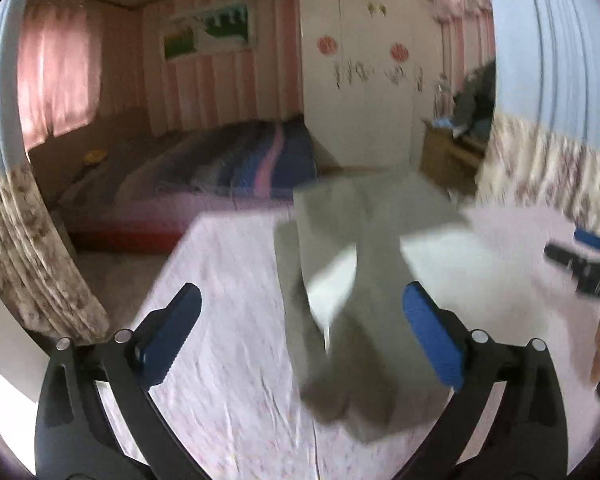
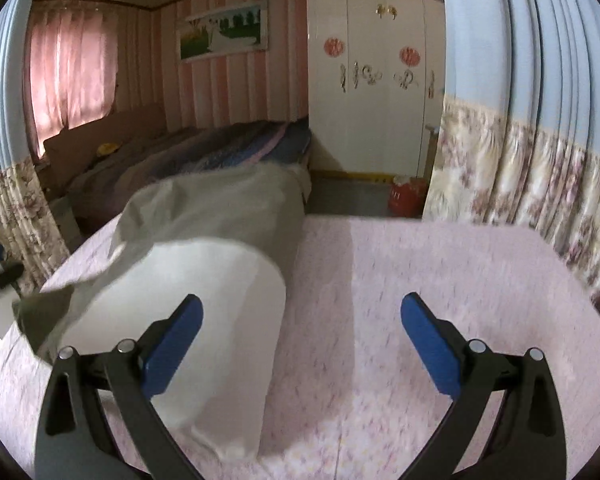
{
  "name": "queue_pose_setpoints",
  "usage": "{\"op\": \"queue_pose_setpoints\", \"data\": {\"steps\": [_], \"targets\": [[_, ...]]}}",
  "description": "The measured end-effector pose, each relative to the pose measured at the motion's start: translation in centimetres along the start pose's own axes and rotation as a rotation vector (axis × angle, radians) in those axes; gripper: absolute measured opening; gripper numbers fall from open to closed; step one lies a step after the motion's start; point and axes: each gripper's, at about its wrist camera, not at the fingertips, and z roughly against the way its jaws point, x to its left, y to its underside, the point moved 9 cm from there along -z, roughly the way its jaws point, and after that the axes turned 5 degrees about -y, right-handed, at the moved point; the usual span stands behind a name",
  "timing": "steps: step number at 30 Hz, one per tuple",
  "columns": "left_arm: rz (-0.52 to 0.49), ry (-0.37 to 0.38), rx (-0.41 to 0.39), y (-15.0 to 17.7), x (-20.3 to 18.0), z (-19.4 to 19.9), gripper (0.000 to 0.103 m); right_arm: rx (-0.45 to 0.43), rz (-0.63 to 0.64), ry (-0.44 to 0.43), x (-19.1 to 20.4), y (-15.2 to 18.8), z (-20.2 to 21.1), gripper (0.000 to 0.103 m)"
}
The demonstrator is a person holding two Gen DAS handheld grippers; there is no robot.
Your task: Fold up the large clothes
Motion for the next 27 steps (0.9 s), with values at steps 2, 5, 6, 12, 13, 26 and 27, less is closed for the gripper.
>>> {"op": "queue_pose_setpoints", "data": {"steps": [2, 5, 6, 12, 13, 26, 27], "targets": [[-0.023, -0.035, -0.011, -1.9, -0.8, -1.1, 0.1, -0.001, 0.012, -0.015, 0.9, -0.3, -0.7, 0.1], [-0.038, -0.029, 0.015, -1.4, -2.8, -3.9, 0.1, 0.027, 0.08, -0.03, 2.9, 0.7, -2.6, 0.1], [-0.054, -0.034, 0.048, -0.4, -3.6, -5.5, 0.1, 0.038, 0.107, -0.026, 3.4, 1.3, -3.2, 0.1], [-0.044, -0.044, 0.175, 6.2, -4.0, -10.5, 0.1, 0.096, 0.145, -0.058, 4.0, 4.8, -5.9, 0.101], [-0.009, -0.028, 0.186, 7.0, -3.5, -10.8, 0.1, 0.12, 0.133, -0.068, 3.8, 5.4, -6.3, 0.1], [0.007, 0.03, 0.152, 4.4, -2.3, -8.6, 0.098, 0.073, 0.048, -0.157, 2.1, 1.3, -5.4, 0.101], [-0.007, 0.031, 0.132, 3.3, -2.2, -8.1, 0.098, 0.047, 0.05, -0.147, 1.7, 0.0, -5.3, 0.101]]}}
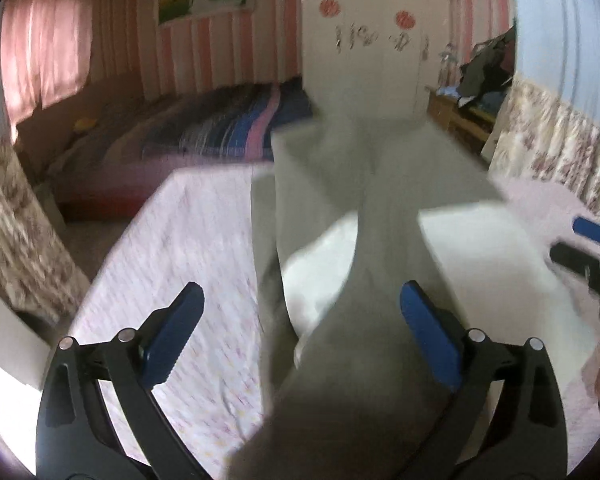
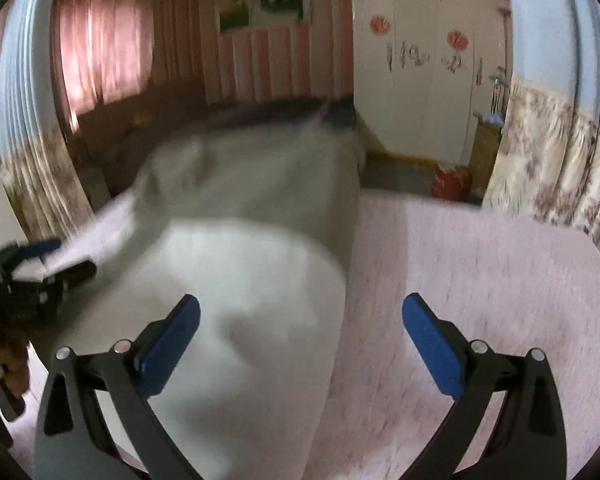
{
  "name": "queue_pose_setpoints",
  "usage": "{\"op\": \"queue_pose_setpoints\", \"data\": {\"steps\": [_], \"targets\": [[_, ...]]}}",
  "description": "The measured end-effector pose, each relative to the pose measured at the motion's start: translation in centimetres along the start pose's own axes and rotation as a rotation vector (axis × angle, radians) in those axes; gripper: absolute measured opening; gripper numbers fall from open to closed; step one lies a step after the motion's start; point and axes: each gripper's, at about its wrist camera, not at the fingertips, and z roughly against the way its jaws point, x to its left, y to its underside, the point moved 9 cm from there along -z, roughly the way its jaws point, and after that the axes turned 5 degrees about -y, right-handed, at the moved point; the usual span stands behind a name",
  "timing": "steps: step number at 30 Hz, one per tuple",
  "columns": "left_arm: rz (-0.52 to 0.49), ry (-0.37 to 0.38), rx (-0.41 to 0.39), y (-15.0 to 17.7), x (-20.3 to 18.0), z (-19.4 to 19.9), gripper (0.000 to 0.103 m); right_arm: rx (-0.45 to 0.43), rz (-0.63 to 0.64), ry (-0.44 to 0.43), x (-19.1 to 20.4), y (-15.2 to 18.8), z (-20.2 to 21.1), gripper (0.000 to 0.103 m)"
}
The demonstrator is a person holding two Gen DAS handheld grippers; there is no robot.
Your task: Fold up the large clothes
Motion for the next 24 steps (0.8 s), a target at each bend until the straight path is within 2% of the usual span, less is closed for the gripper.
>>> {"op": "queue_pose_setpoints", "data": {"steps": [4, 7, 10, 15, 17, 19, 21, 22, 24], "targets": [[-0.05, -0.016, -0.092, -5.8, 0.7, 1.6, 0.1, -0.049, 0.064, 0.071, -1.8, -4.8, -1.7, 0.101], [-0.076, -0.045, -0.14, -9.6, 0.9, 0.0, 0.1, -0.065, 0.063, 0.084, -2.7, -6.5, -4.0, 0.101], [-0.082, -0.049, -0.124, -11.1, 0.4, -3.9, 0.1, -0.069, 0.083, 0.084, -2.7, -7.1, -6.4, 0.101], [-0.119, -0.072, -0.066, -11.1, -1.0, -9.9, 0.1, -0.038, 0.143, 0.104, -2.2, -7.0, -11.4, 0.101], [-0.13, -0.085, -0.026, -10.6, -1.2, -12.0, 0.1, 0.007, 0.165, 0.132, -2.5, -6.6, -13.6, 0.101], [-0.137, -0.124, 0.038, -9.1, -1.0, -14.5, 0.1, 0.056, 0.164, 0.121, -2.8, -6.0, -15.3, 0.101], [-0.146, -0.112, 0.137, -6.9, -1.2, -17.0, 0.1, 0.116, 0.156, 0.096, -3.0, -5.3, -16.8, 0.101], [-0.141, -0.109, 0.159, -6.2, -1.1, -17.7, 0.1, 0.163, 0.149, 0.087, -3.3, -4.6, -17.8, 0.101], [-0.131, -0.126, 0.165, -5.1, -0.9, -18.3, 0.1, 0.189, 0.156, 0.078, -3.3, -3.8, -18.7, 0.101]]}}
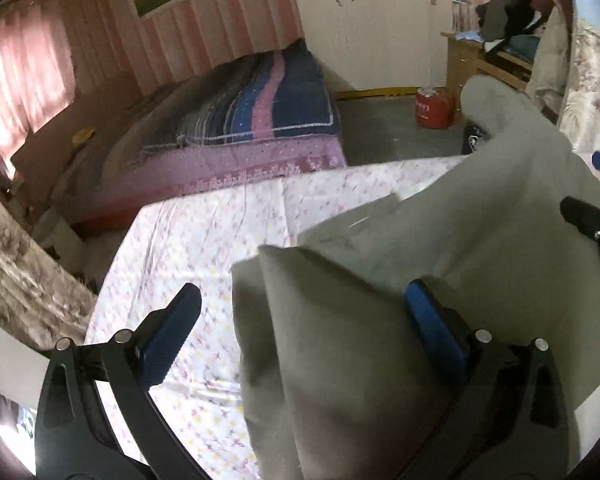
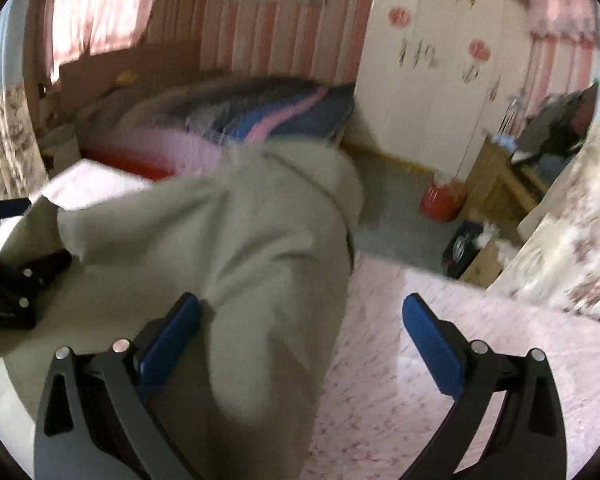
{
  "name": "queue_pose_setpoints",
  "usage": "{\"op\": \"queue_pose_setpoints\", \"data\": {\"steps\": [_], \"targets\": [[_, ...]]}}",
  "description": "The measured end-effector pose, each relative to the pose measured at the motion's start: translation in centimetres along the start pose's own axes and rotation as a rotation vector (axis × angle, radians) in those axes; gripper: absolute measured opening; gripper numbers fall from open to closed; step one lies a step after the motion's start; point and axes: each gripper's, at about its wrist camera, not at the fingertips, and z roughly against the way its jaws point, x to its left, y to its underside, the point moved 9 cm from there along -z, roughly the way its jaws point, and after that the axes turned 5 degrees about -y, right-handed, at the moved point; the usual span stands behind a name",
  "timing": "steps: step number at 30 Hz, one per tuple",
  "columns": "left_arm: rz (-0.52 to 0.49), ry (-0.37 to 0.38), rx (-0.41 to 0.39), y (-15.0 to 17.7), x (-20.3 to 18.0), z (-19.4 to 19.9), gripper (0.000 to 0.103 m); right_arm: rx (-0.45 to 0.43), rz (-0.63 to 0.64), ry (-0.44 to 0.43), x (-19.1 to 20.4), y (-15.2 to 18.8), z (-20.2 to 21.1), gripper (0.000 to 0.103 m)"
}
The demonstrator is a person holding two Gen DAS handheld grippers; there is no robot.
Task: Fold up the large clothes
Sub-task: 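Press the folded jacket flat with both grippers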
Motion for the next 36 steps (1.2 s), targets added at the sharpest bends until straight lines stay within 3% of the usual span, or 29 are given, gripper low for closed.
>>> {"op": "queue_pose_setpoints", "data": {"steps": [5, 7, 9, 11, 14, 16, 18, 26, 34, 36], "targets": [[-0.039, -0.09, -0.035, 0.2, 0.1, 0.2, 0.1, 0.002, 0.033, 0.025, 0.2, 0.2, 0.2, 0.101], [-0.028, -0.099, -0.053, 0.2, 0.8, 1.4, 0.1, 0.019, 0.019, 0.002, 0.3, 0.2, 2.0, 0.101], [-0.009, -0.114, -0.085, 0.2, 2.0, 3.4, 0.1, -0.018, -0.009, -0.01, 0.4, 0.2, 5.0, 0.101], [0.02, -0.106, -0.115, 0.7, 3.3, 6.1, 0.1, -0.054, -0.08, -0.053, 0.2, 1.3, 8.6, 0.101], [0.045, -0.107, -0.149, 2.2, 4.5, 9.0, 0.1, -0.037, -0.199, -0.135, 0.6, 4.3, 11.5, 0.101], [0.081, -0.044, -0.122, 4.5, 4.5, 10.1, 0.1, -0.01, -0.224, -0.152, 1.5, 6.5, 12.4, 0.101], [0.103, 0.014, -0.082, 6.8, 3.8, 10.3, 0.1, 0.008, -0.243, -0.151, 2.3, 8.7, 12.7, 0.101], [0.196, 0.031, -0.026, 11.8, 3.6, 10.4, 0.1, 0.076, -0.437, -0.227, 3.4, 12.5, 12.6, 0.101], [0.219, 0.02, -0.014, 12.1, 3.7, 9.7, 0.1, 0.06, -0.339, -0.225, 5.1, 12.6, 11.3, 0.101], [0.222, 0.017, -0.013, 12.0, 3.7, 9.7, 0.1, 0.081, -0.348, -0.261, 5.2, 12.3, 10.8, 0.095]]}}
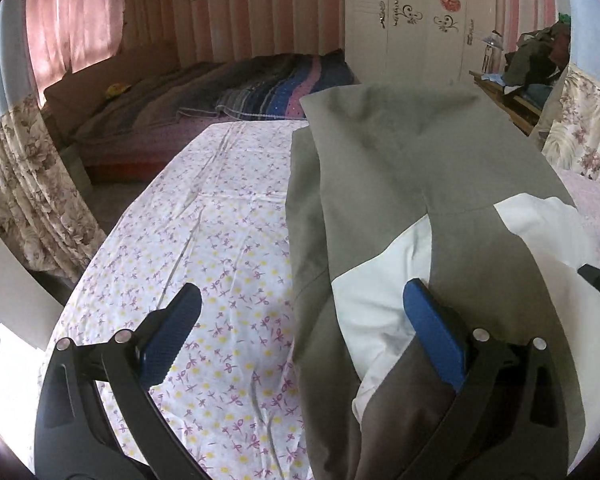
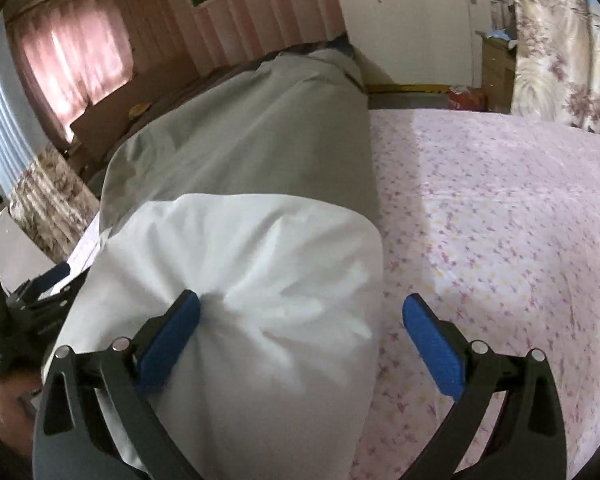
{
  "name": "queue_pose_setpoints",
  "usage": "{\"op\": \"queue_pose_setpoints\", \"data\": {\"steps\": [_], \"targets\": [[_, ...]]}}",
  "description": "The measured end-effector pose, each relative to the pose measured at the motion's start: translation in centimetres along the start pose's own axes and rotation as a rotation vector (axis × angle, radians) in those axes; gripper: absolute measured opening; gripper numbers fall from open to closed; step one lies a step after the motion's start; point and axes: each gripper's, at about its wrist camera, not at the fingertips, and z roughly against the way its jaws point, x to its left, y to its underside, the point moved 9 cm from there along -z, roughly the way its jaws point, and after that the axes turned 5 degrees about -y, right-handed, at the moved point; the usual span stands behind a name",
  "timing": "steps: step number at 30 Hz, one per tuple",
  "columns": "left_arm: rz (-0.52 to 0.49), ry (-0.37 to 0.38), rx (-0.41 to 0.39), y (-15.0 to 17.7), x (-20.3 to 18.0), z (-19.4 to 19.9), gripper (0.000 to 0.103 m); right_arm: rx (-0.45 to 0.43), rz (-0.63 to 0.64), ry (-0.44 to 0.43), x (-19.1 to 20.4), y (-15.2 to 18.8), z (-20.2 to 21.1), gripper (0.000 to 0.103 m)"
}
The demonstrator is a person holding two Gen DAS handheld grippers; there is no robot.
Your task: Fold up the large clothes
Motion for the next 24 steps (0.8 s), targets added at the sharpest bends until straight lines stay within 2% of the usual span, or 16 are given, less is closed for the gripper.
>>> {"op": "queue_pose_setpoints", "data": {"steps": [1, 3, 5, 6, 8, 10, 13, 17, 19, 24], "targets": [[0.003, 0.002, 0.001, -0.1, 0.1, -0.1, 0.1, 0.013, 0.002, -0.023, 0.3, 0.0, -0.3, 0.088], [0.014, 0.007, 0.008, -0.2, 0.4, -0.3, 0.1, 0.009, 0.021, -0.014, 0.8, -0.2, -0.2, 0.08], [0.02, 0.009, 0.01, -0.2, 0.5, -0.3, 0.1, -0.024, 0.047, -0.011, 1.4, -0.4, 0.3, 0.059], [0.024, 0.01, 0.008, -0.3, 0.4, -0.3, 0.099, -0.037, 0.063, -0.006, 1.5, -0.4, 0.5, 0.055], [0.025, 0.018, -0.001, -0.5, 0.2, -0.1, 0.095, -0.069, 0.066, -0.022, 1.6, -0.9, 1.3, 0.04], [0.014, 0.041, -0.017, -0.7, -0.6, 0.3, 0.084, -0.098, 0.057, -0.041, 1.2, -1.5, 2.4, 0.035], [0.012, 0.085, -0.025, -1.1, -2.6, 1.2, 0.074, -0.134, 0.084, -0.033, 0.6, -2.6, 4.5, 0.03], [-0.029, 0.152, -0.057, -1.8, -7.9, 3.0, 0.072, -0.166, 0.111, -0.007, -2.5, -3.9, 8.6, 0.028], [-0.054, 0.213, -0.062, -1.9, -12.4, 3.7, 0.072, -0.185, 0.121, 0.037, -5.0, -4.1, 10.6, 0.028], [-0.098, 0.28, -0.087, -2.6, -25.1, 4.8, 0.078, -0.221, 0.058, 0.158, -15.0, -3.3, 16.3, 0.028]]}}
